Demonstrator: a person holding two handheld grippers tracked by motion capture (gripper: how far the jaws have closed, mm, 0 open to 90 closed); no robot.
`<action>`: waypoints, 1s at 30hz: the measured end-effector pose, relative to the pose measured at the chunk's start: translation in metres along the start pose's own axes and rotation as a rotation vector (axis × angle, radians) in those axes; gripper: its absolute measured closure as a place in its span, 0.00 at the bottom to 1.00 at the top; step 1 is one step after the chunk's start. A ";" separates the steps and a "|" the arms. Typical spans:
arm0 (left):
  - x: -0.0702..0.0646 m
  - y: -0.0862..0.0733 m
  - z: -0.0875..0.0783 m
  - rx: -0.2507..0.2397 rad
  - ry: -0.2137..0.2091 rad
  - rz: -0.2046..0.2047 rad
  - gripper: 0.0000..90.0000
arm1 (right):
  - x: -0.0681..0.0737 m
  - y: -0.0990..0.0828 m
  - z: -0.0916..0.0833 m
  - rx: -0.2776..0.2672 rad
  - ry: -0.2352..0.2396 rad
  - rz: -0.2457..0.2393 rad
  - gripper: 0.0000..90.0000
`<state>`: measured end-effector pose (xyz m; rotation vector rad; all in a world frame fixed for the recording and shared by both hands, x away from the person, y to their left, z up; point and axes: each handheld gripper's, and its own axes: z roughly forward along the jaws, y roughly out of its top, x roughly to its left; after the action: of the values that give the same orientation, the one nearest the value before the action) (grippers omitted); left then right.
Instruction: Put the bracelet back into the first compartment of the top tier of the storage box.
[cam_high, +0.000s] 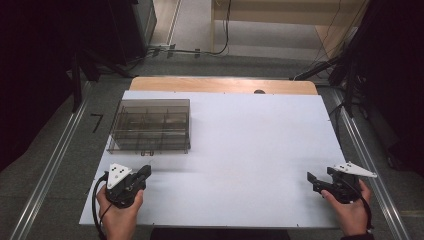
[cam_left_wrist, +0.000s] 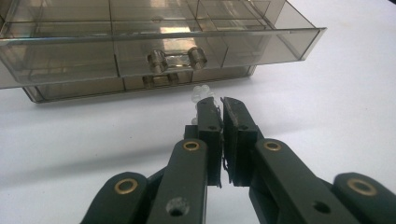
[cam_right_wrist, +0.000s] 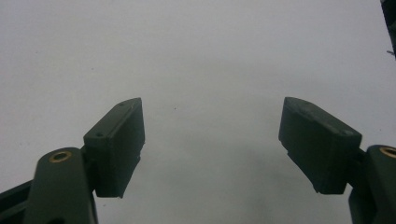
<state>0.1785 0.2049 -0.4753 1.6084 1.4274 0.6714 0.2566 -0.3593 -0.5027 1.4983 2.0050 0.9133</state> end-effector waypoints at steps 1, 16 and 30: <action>0.000 0.000 -0.001 0.000 0.002 0.002 0.97 | 0.000 0.000 0.000 0.001 0.000 0.000 0.24; 0.007 0.003 -0.014 -0.038 0.012 -0.019 0.97 | 0.000 0.000 0.000 0.001 0.001 0.000 0.24; 0.012 0.005 -0.019 -0.062 0.015 -0.040 0.97 | 0.000 0.000 0.000 0.002 0.000 -0.004 0.24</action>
<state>0.1675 0.2214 -0.4633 1.5261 1.4323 0.6990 0.2566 -0.3595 -0.5029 1.4944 2.0083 0.9099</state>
